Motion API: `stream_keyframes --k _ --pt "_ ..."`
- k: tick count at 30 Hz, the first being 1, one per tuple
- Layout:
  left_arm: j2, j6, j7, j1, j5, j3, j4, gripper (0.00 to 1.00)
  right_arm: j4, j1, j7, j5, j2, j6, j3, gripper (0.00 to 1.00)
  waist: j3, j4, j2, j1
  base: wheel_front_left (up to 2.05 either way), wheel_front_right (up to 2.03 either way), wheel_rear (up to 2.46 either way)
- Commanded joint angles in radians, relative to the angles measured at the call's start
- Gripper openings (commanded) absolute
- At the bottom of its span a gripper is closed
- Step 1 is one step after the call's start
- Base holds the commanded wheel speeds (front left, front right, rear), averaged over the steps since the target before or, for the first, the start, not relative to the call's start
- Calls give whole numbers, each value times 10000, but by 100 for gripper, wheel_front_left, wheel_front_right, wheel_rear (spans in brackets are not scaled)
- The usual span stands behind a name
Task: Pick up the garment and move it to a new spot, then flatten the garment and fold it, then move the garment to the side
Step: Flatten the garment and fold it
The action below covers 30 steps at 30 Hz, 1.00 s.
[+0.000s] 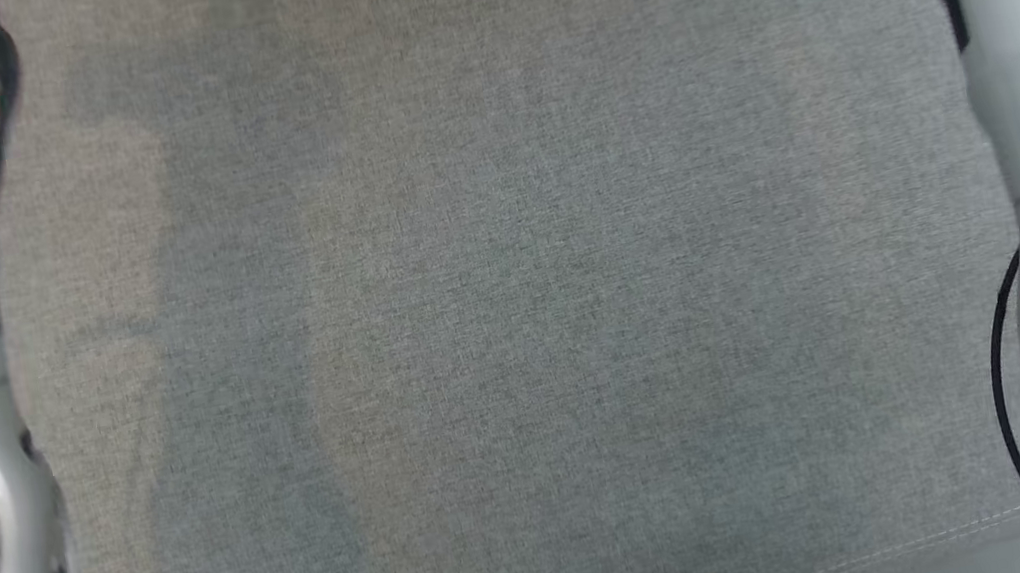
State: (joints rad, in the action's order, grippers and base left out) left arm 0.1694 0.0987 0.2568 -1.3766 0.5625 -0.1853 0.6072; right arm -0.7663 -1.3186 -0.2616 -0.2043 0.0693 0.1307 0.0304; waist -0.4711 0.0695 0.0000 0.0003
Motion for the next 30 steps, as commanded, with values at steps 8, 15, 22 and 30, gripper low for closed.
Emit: stream_keyframes --k 8,15,22,30 --pt "-35 324 84 2636 753 44 -1297 0 85 1839 -45 -1313 141 2 -369 0 -762 -337 0 -3 0 0 0" --pt "489 331 83 4967 1545 -175 -3714 0 1537 3210 -45 -2486 513 2 -1074 0 -408 -238 0 -3 0 0 0" --pt "665 333 84 7389 1969 -173 -5279 0 2595 4882 -46 -3168 707 2 -1212 0 273 -324 0 -3 0 0 0" --pt "-80 333 83 10419 2310 436 -6374 0 3767 7305 -46 -3833 559 0 -917 0 1461 -500 0 -3 0 0 0"
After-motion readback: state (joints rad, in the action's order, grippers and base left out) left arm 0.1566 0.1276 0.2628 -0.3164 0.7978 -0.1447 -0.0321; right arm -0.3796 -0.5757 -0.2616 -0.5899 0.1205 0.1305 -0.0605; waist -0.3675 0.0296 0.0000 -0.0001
